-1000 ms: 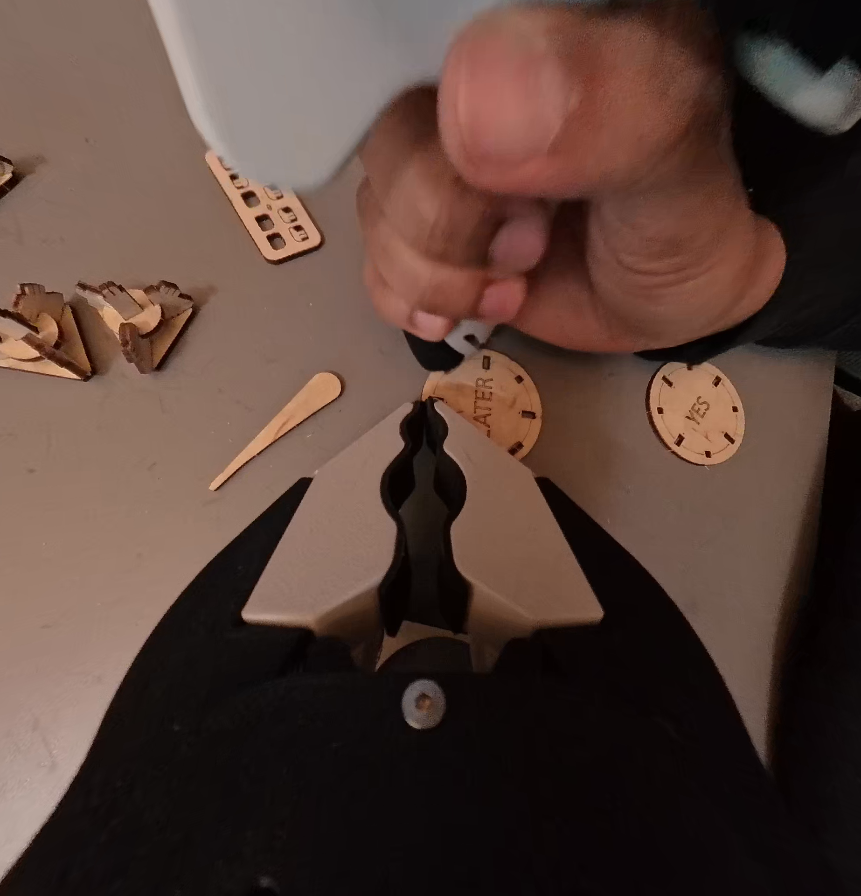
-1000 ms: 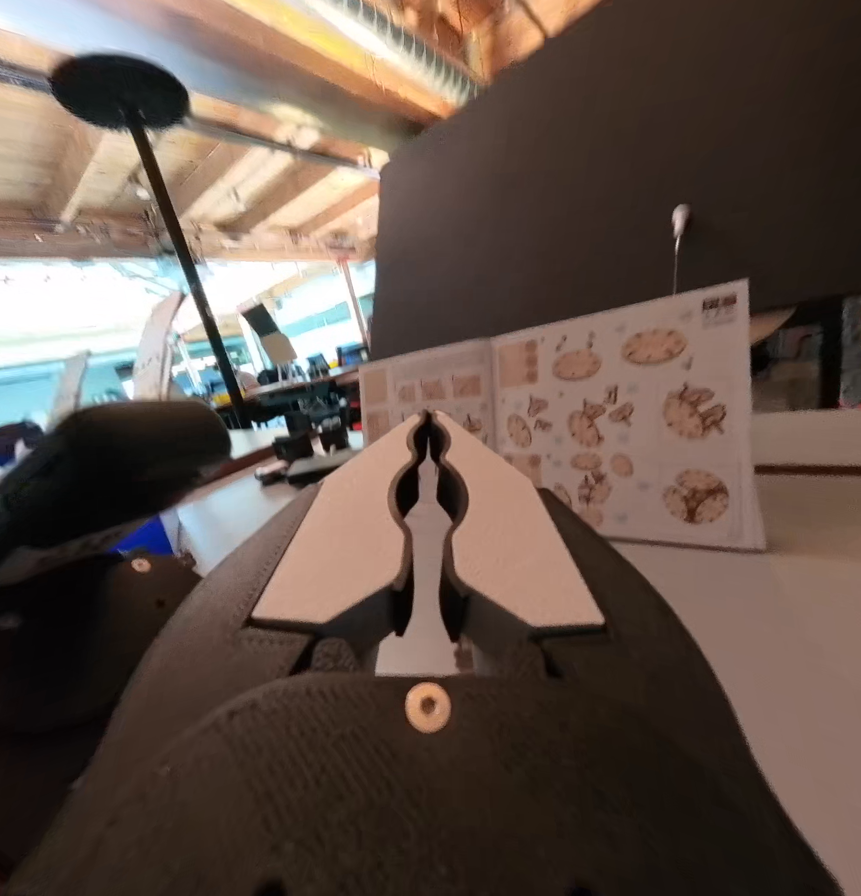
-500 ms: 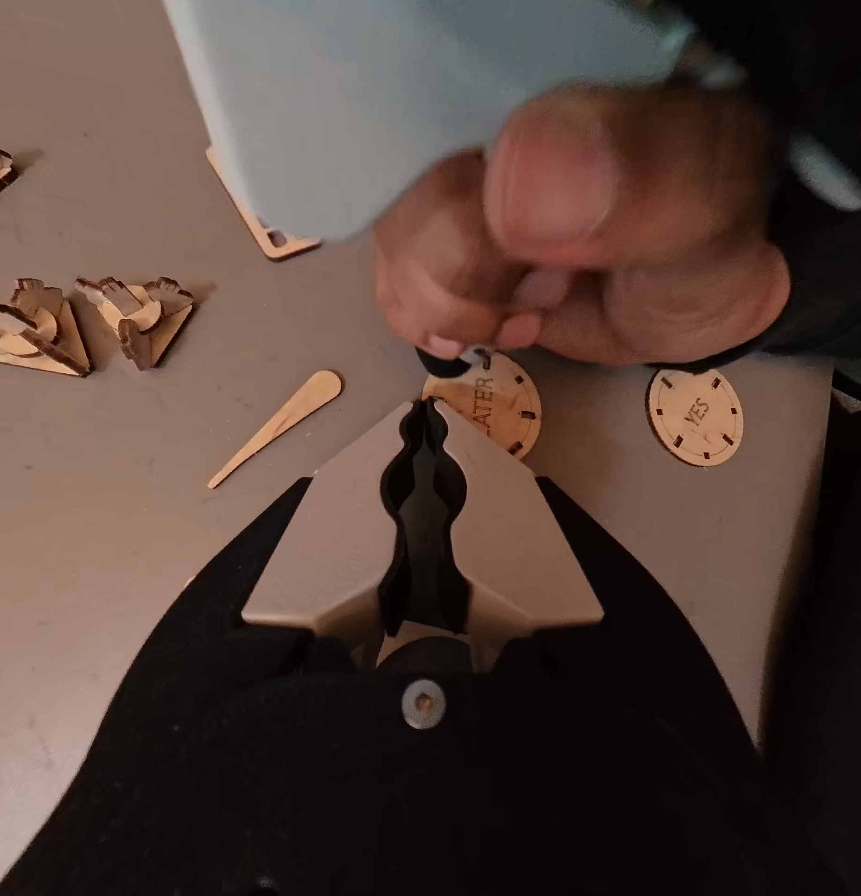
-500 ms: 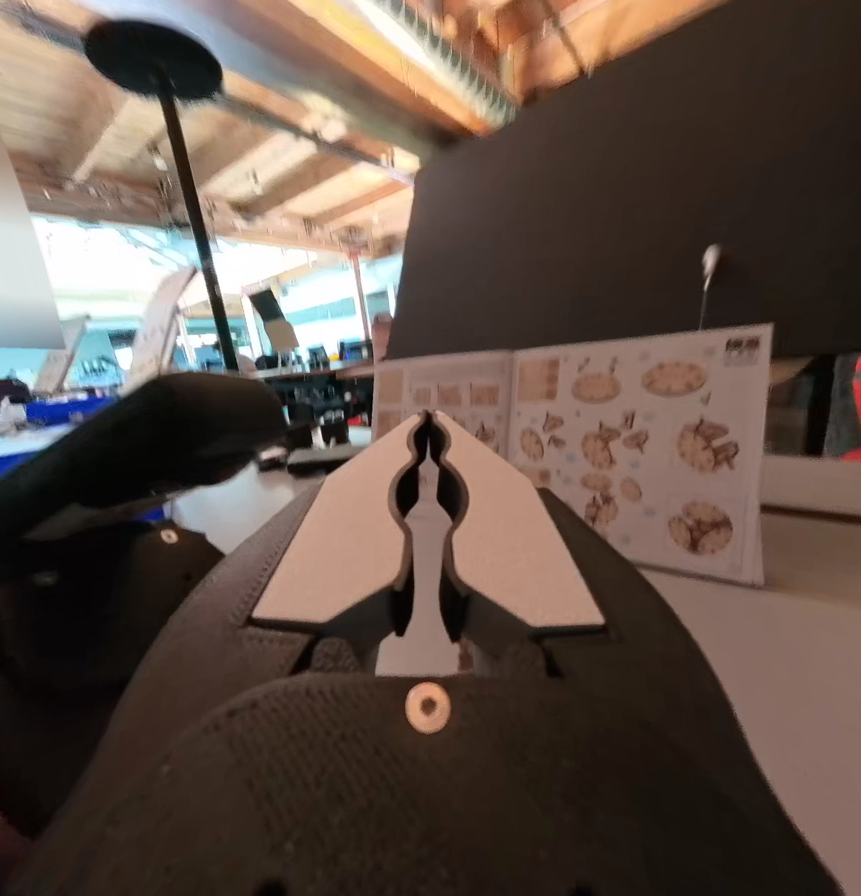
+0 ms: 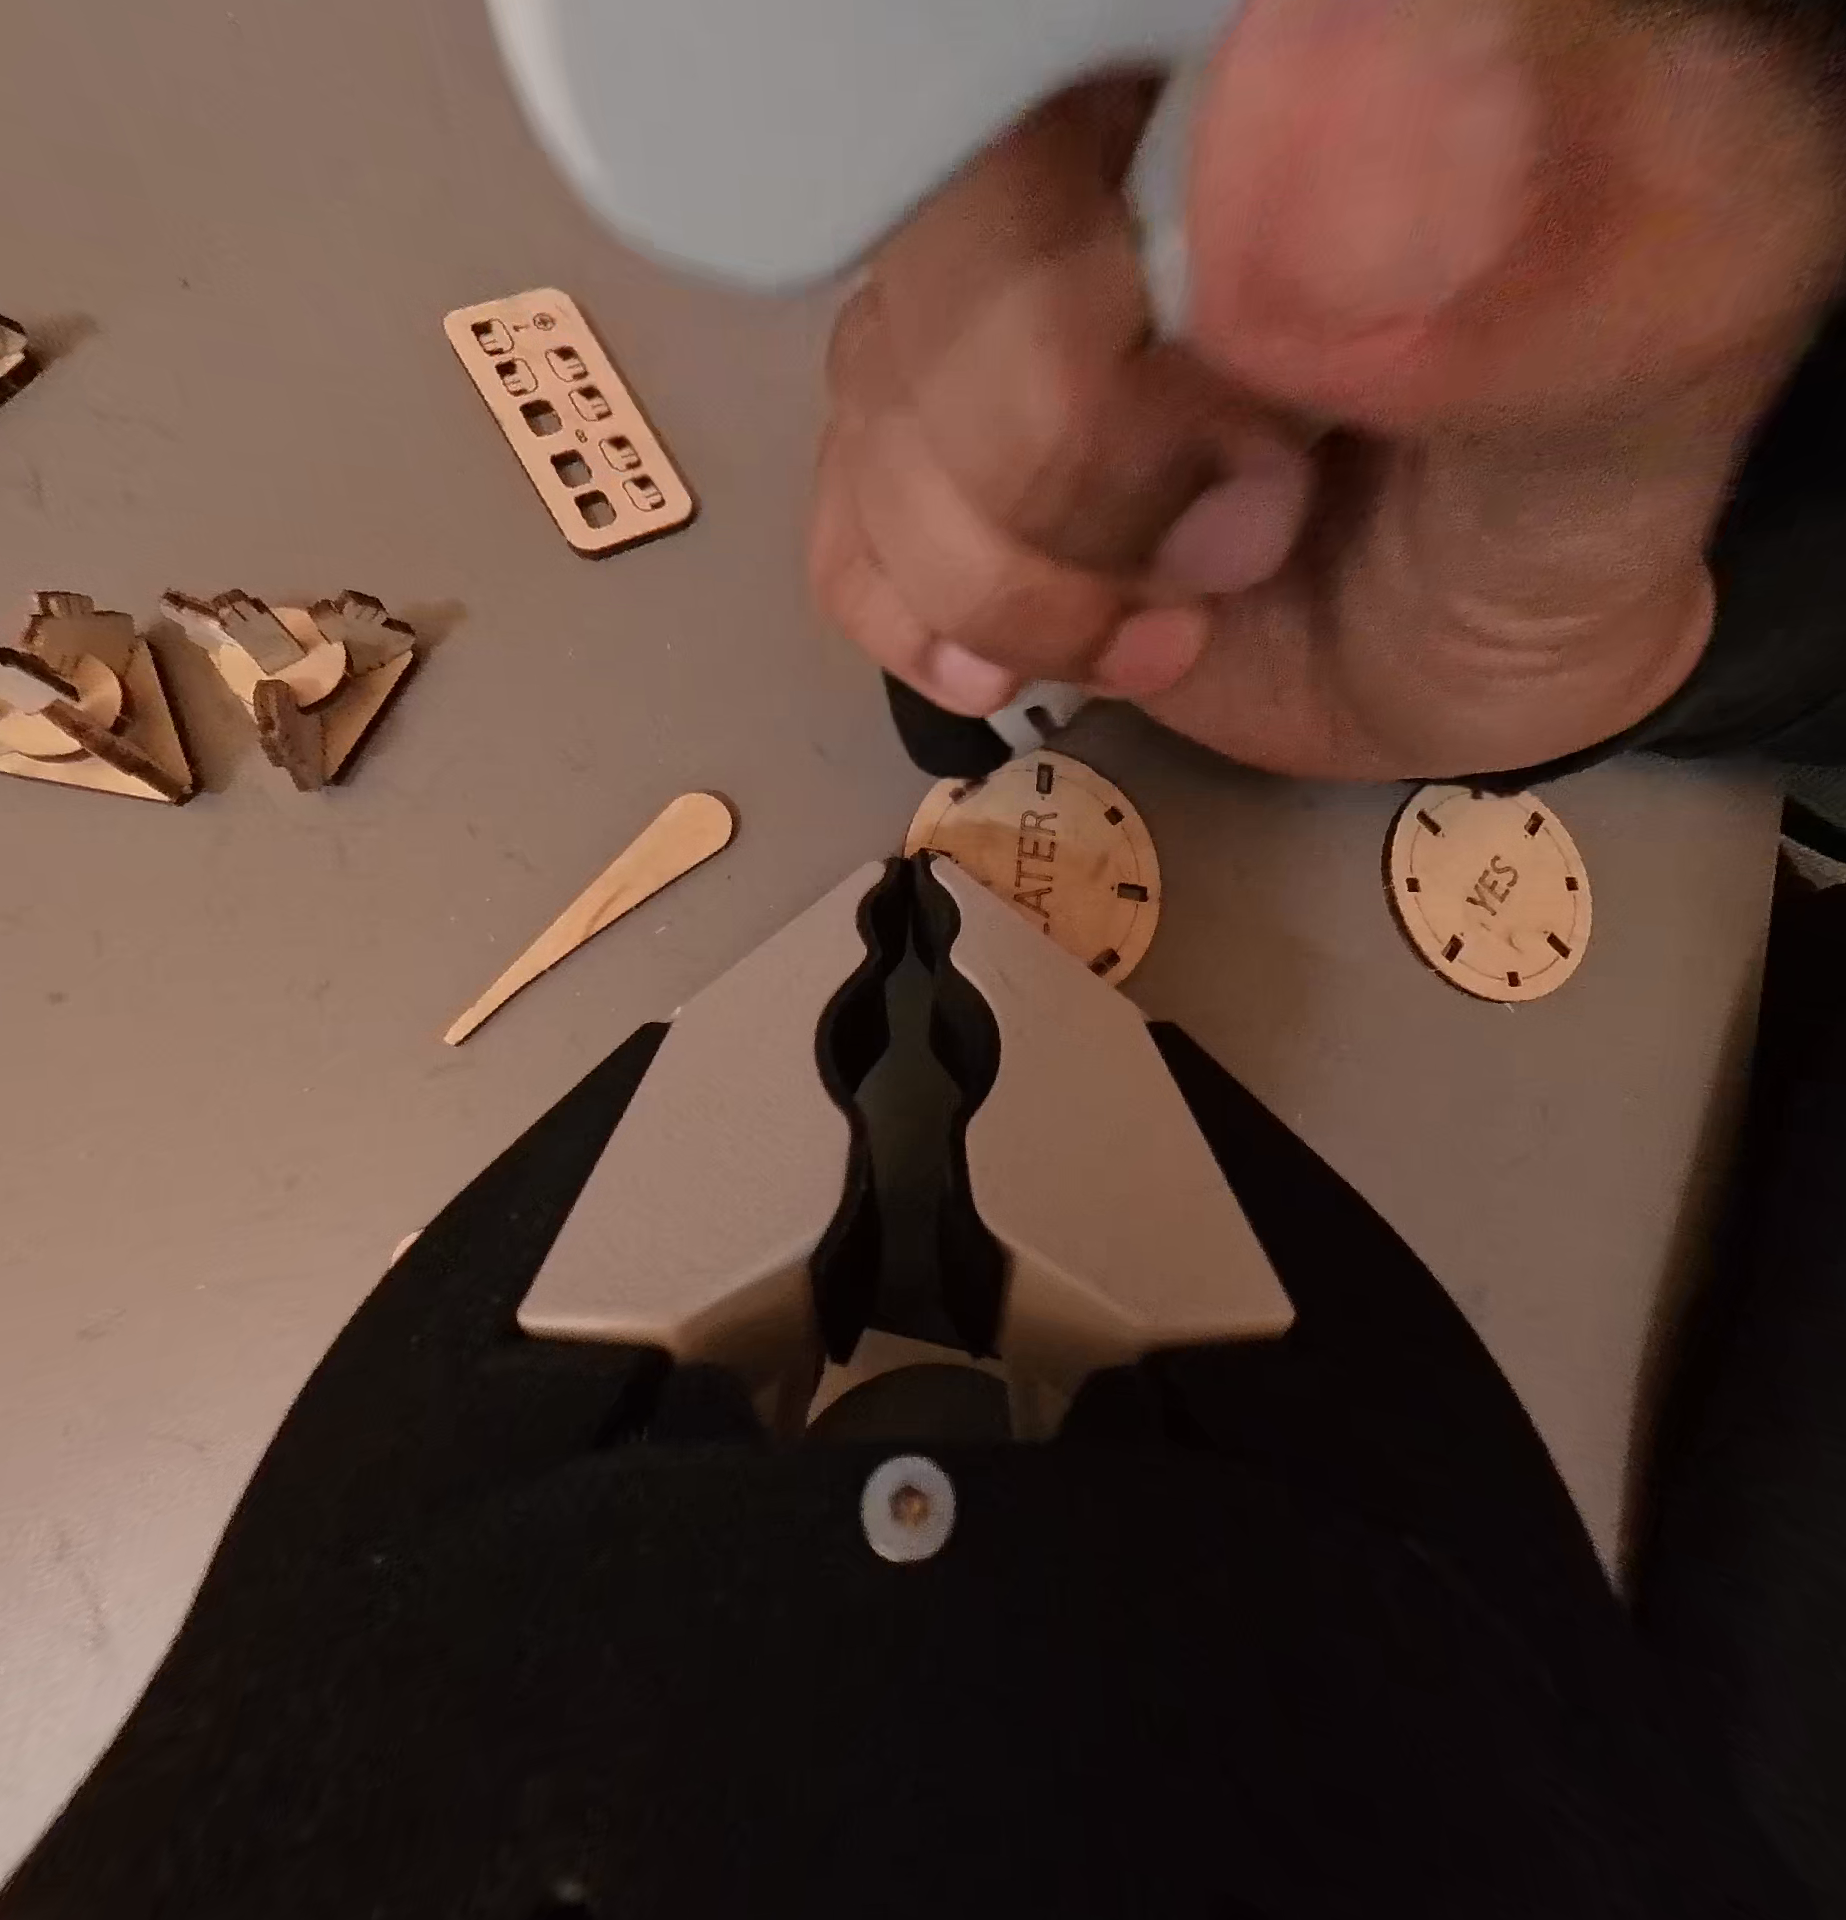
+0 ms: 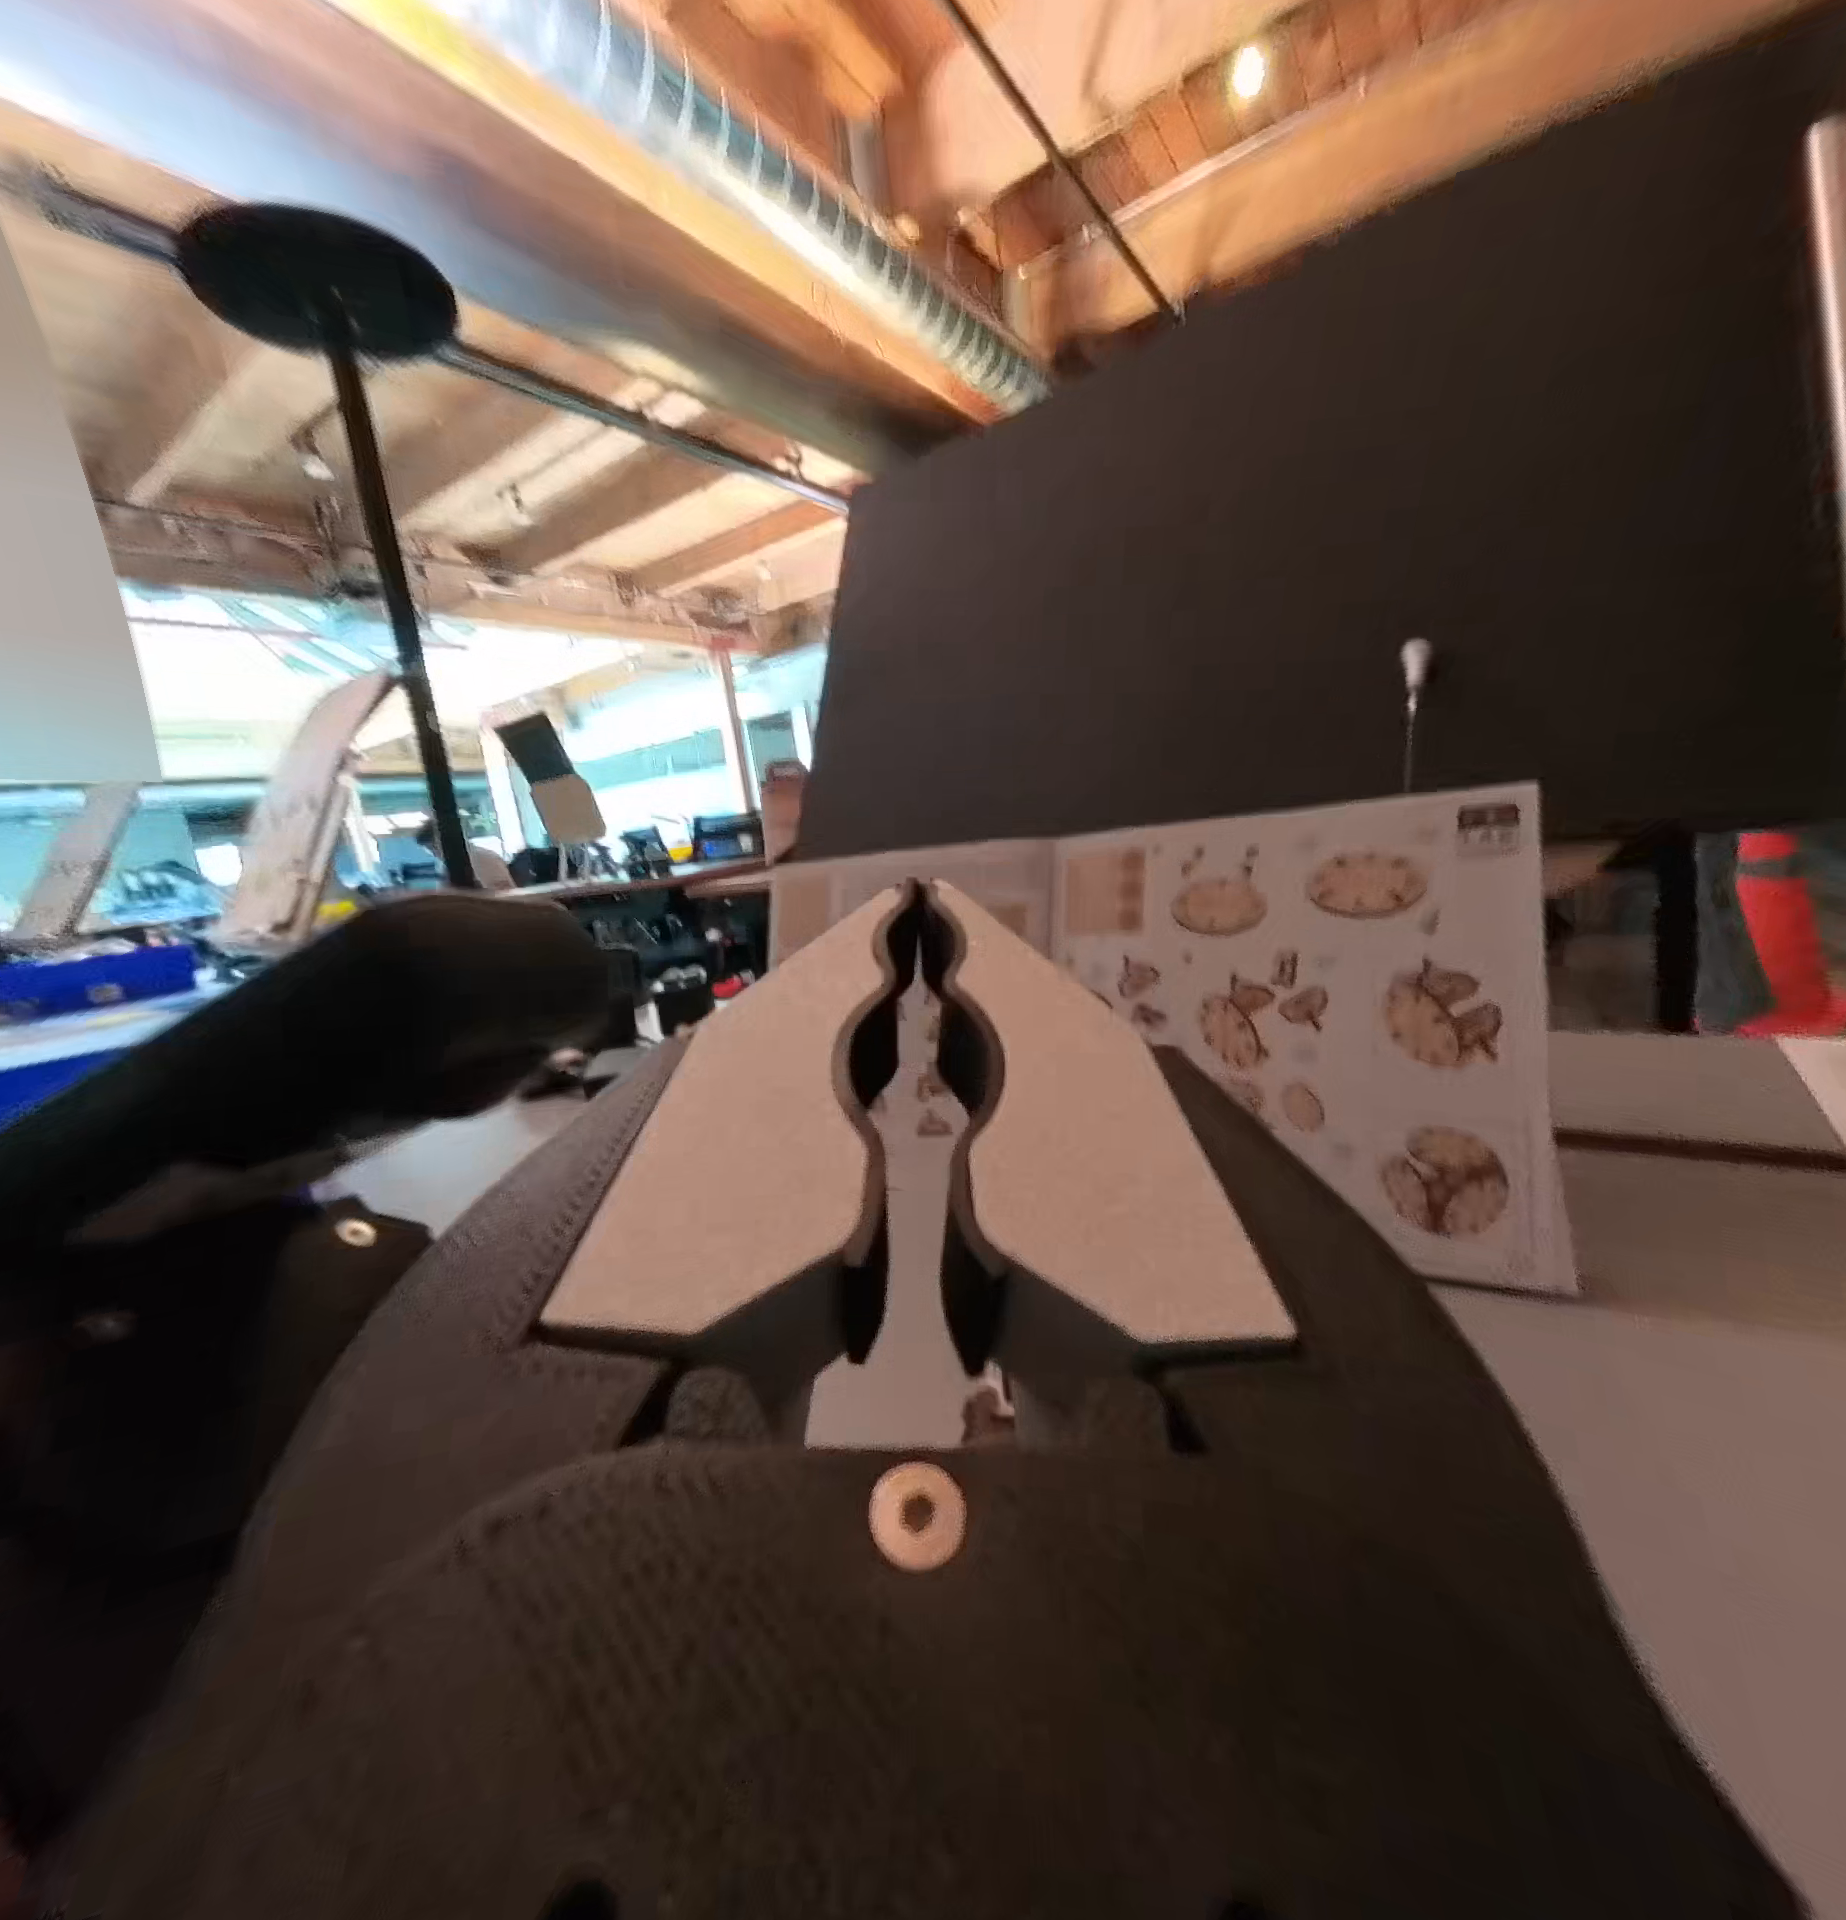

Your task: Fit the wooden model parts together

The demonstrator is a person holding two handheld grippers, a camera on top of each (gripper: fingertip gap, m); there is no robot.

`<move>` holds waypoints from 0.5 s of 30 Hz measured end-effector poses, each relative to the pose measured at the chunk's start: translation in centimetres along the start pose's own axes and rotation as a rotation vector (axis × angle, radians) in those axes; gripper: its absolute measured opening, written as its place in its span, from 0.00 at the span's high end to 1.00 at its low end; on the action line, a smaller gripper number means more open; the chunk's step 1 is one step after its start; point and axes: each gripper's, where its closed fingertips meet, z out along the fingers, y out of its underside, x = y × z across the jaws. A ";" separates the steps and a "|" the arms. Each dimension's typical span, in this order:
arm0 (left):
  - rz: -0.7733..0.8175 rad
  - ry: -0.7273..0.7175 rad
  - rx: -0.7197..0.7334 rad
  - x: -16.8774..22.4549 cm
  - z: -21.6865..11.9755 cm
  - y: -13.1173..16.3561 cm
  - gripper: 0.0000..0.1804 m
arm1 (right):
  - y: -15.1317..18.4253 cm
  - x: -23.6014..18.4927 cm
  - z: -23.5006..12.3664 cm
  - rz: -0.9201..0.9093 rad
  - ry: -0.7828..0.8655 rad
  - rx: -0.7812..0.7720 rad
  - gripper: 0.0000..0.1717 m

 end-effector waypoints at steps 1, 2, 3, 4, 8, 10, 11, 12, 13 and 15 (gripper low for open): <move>-0.003 0.003 0.001 0.0 0.0 0.0 1.00 | -0.1 -0.4 -0.1 -0.005 -0.013 0.002 1.00; -0.007 0.006 0.001 0.0 0.0 0.0 1.00 | 1.3 -0.5 0.0 -0.025 -0.013 -0.051 1.00; -0.008 0.007 0.002 0.0 0.0 0.0 1.00 | 3.0 -0.1 0.2 -0.032 0.010 -0.126 1.00; -0.007 0.005 0.001 0.0 0.0 0.0 0.99 | 3.1 0.3 0.3 -0.038 0.020 -0.139 1.00; -0.008 0.006 0.001 0.0 0.0 0.0 0.99 | -0.5 0.0 -0.2 -0.007 -0.005 0.014 1.00; -0.009 0.006 0.001 0.0 0.0 0.0 0.99 | 1.9 -0.6 -0.2 -0.035 -0.028 -0.075 1.00; -0.006 0.003 0.000 0.0 0.0 0.0 0.99 | 3.3 -0.3 0.0 -0.033 -0.014 -0.151 1.00; -0.004 0.000 0.000 0.0 0.0 0.0 0.99 | 3.5 0.0 0.1 -0.033 -0.006 -0.168 1.00; -0.002 -0.001 -0.001 0.0 0.0 0.0 0.99 | 3.0 0.5 0.1 -0.012 0.008 -0.132 1.00; -0.011 0.007 0.002 0.0 0.0 0.0 1.00 | 0.2 0.3 0.0 0.034 -0.010 -0.025 1.00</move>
